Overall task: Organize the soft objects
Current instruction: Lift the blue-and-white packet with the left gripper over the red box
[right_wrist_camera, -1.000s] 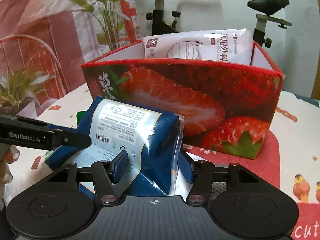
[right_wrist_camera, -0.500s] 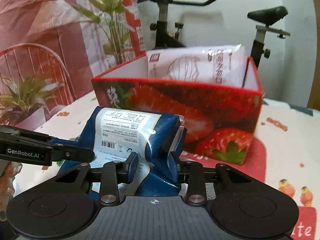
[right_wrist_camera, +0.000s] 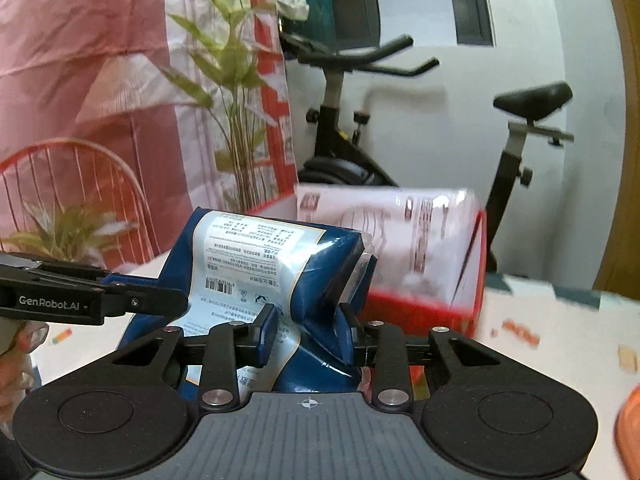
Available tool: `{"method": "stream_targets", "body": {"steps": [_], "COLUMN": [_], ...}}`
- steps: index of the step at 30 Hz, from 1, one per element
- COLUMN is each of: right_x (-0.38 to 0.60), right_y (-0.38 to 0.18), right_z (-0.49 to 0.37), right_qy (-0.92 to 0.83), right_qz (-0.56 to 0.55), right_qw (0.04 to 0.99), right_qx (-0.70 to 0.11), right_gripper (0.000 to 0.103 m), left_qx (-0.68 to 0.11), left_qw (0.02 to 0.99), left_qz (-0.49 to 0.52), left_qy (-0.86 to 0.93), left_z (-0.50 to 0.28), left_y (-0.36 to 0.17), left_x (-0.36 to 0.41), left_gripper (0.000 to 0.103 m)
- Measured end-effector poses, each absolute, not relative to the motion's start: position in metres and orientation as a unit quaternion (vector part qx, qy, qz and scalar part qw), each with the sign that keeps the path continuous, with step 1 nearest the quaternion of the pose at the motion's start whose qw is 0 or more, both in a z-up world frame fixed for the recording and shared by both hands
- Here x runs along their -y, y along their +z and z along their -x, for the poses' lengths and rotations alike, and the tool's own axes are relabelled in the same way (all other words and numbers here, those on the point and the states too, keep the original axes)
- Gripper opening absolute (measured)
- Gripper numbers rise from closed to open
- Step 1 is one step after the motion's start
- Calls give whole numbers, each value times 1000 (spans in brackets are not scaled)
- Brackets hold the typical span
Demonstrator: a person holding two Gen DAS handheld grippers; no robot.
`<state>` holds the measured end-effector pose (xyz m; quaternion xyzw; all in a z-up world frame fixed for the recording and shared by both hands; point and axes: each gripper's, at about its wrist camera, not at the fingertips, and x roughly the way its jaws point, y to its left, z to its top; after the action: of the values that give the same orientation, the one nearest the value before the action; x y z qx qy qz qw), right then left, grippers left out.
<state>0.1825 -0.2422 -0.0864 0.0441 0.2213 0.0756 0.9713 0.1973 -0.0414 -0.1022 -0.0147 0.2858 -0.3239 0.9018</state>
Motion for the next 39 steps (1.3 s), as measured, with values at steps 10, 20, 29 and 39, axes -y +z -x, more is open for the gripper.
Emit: {"method": "stream_targets", "body": {"steps": [10,20,29,39], "right_x": [251,245,253,260], "right_y": [-22,-39,-85,-105], "right_z": [-247,-316,-341,-339], "right_qy": [95,41,56,40], "right_qz": [45,138,101,52], "right_qw": [979,982,974,961], "right_qx": [-176,-120,-195,-270], "right_gripper": [29,29,26,26], "left_qx": [-221,-152,-220,-284], "left_qw": [917,943,924,906], "left_qz": [13,-46,-67,-46], "left_qy": [-332,-294,-304,-309], "left_z": [-259,-316,-343,-350], "left_y": [-55,-41,-90,-107], "left_x": [52,86,99,88], "left_gripper": [29,29,29,29]}}
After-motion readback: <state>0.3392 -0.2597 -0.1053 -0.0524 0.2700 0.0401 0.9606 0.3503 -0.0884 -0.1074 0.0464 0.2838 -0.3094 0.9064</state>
